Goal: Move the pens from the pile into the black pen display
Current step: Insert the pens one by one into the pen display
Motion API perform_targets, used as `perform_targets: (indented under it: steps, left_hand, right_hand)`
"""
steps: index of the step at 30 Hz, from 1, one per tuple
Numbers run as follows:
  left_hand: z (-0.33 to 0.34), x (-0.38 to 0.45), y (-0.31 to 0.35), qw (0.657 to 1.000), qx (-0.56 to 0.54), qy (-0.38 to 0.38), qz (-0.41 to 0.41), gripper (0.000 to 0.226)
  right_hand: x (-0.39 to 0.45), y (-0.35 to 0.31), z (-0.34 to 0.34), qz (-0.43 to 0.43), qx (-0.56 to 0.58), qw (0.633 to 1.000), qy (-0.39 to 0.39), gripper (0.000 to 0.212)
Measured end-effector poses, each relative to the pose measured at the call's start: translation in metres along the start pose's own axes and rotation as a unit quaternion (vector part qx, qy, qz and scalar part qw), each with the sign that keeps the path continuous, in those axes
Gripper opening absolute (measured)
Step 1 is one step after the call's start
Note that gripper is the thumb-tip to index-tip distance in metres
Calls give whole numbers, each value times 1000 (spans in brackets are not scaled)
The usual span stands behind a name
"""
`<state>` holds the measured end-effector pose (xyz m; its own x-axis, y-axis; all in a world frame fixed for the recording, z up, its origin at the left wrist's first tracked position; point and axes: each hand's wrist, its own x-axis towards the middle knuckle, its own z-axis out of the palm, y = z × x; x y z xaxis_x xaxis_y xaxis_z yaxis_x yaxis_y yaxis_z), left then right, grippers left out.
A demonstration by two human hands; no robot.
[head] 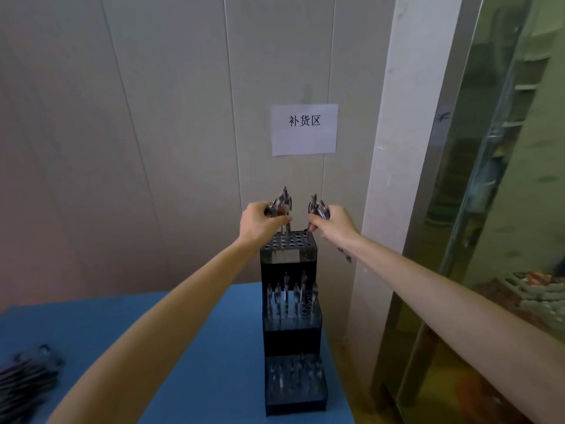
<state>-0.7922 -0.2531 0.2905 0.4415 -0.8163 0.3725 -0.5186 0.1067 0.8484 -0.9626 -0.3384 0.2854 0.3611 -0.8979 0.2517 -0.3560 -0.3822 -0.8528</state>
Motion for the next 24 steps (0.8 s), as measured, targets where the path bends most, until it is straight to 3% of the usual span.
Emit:
perform_targets:
  steps: [7, 18, 21, 24]
  left_hand:
    - [15, 15, -19, 1000, -7, -14, -15, 12]
    - [10, 31, -20, 983, 154, -87, 47, 13]
    - [14, 31, -26, 982, 159, -95, 33, 15]
    - [22, 25, -38, 977, 178, -115, 13, 19]
  right_hand:
    - [19, 23, 3, -26, -41, 998, -32, 21]
    - [19, 42, 3, -100, -7, 993, -58, 19]
    - [18, 47, 7, -97, -30, 989, -112, 20]
    - [19, 50, 11, -105, -43, 989, -97, 24]
